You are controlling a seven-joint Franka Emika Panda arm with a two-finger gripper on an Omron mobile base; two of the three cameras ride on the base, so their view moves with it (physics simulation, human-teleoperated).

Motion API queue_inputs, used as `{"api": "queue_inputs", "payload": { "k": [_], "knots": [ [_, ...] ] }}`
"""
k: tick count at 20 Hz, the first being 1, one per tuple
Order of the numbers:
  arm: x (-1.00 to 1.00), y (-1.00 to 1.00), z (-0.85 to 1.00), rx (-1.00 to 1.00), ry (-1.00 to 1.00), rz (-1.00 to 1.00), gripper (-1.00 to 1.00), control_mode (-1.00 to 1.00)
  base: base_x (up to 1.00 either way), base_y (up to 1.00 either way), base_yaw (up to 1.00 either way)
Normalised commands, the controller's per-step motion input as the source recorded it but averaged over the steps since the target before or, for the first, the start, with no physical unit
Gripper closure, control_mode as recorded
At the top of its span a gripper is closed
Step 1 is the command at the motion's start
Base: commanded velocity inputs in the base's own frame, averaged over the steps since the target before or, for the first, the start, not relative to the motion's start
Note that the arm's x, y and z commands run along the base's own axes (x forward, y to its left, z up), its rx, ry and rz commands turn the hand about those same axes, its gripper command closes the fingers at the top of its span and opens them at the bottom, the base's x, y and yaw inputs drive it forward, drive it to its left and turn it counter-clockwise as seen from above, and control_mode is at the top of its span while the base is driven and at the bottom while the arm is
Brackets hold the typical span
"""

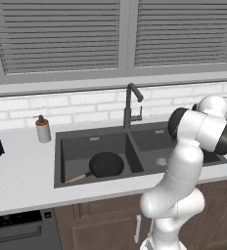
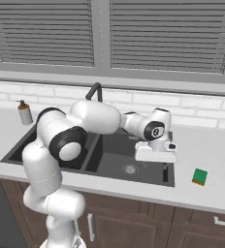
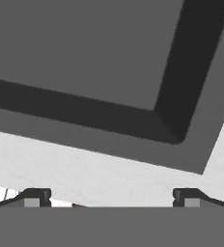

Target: Pick the pan and sponge and place them into the sink. Then turn on the water.

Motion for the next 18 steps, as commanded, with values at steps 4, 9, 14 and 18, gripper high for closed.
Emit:
{"api": "queue_inputs", "payload": {
  "k": [4,9,14,18],
  "knots": [
    [0.16,-0.35,-0.09,-0.13,0.01,-0.21,-1.00,-1.00,0.00,0.00,0.00],
    [0.19,-0.38,-0.02,-0.15,0.06,-0.17,-1.00,-1.00,0.00,0.00,0.00],
    [0.00,-0.33,0.00,-0.01,0.01,-0.07,-1.00,-1.00,0.00,0.00,0.00],
    [0.00,-0.32,0.00,0.00,0.00,-0.01,-1.00,-1.00,0.00,0.00,0.00]
  ]
}}
